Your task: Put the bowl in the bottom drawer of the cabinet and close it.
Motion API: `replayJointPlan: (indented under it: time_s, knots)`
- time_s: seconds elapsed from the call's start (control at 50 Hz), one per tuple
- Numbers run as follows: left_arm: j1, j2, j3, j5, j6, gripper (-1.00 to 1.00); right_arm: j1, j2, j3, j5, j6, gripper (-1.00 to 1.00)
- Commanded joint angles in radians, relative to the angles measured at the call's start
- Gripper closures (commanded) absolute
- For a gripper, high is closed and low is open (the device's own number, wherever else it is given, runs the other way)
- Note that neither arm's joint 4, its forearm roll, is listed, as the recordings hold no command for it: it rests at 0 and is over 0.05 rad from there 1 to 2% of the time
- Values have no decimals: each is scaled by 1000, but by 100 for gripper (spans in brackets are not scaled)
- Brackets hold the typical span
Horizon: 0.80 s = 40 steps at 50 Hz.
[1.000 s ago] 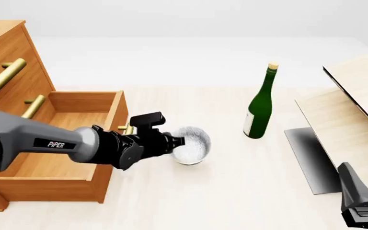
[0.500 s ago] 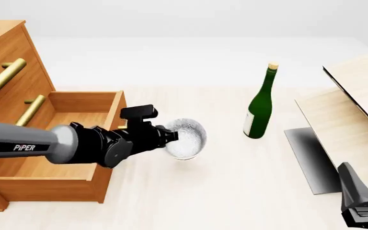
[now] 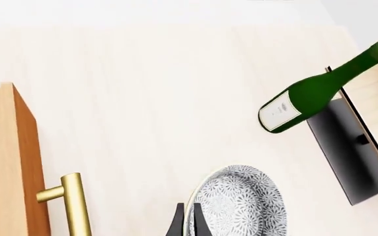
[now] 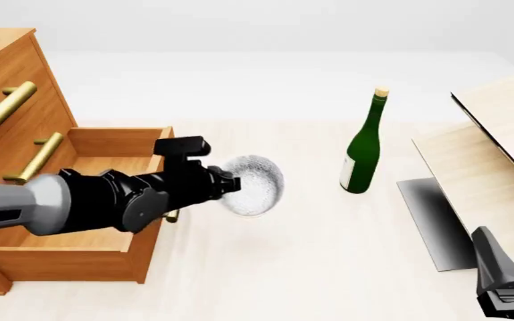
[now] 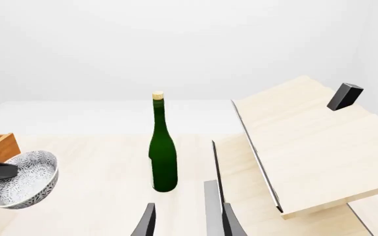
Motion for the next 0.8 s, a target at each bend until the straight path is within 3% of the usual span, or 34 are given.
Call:
replayJointPlan:
  time_s: [0.02, 0.8]
  knots:
    - [4, -67, 14, 23, 36, 100, 0, 0, 0, 0, 0, -100]
    - [52, -302, 73, 118, 105, 100, 0, 0, 0, 0, 0, -100]
